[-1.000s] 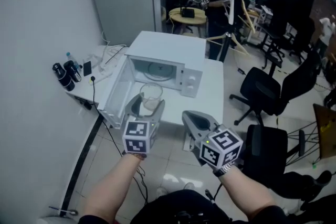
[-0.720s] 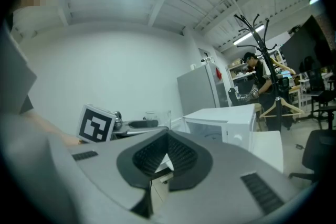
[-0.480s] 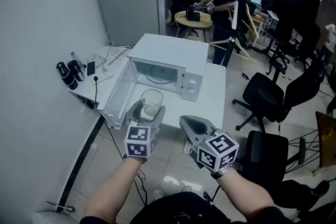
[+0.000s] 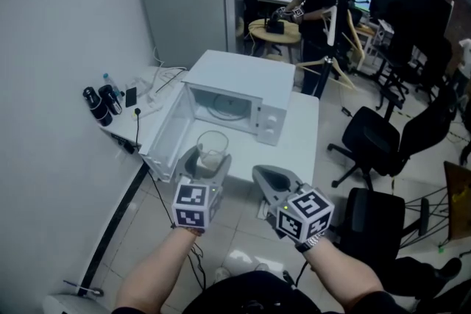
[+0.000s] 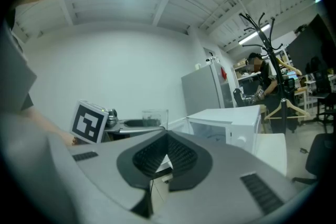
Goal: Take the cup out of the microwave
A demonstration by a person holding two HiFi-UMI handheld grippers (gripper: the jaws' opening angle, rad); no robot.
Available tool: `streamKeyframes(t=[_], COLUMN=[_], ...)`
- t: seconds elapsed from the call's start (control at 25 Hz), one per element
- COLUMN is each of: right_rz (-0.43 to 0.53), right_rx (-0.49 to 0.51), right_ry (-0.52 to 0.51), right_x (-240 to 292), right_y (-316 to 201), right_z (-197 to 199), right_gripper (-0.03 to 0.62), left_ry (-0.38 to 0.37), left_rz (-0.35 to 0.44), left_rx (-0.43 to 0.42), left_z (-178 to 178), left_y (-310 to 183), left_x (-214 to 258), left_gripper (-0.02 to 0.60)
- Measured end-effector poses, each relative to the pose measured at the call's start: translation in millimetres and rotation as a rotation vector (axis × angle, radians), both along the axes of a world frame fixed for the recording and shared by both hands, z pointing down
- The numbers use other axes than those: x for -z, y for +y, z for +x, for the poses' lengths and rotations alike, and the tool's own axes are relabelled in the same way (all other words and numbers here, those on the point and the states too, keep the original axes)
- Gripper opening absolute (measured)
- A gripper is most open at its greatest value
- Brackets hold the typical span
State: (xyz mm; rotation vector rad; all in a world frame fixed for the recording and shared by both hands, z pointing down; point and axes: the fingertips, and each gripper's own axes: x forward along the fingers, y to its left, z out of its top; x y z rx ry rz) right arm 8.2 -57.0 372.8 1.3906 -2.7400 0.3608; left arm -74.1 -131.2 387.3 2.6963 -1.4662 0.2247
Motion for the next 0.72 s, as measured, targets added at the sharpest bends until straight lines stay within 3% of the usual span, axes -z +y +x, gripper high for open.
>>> streamKeyframes(t=[0.72], right_rz=[0.000], right_rx=[0.030], right_ry=[0.009], right_x=[0.3], right_y=[12.9], right_z=[-5.0], right_gripper=[0.014], left_ry=[-0.003], left_rz=[-0.004], left_rx=[0.026], left_z=[-6.1], left_y=[15.4], left_x=[-0.7], left_gripper=[0.313])
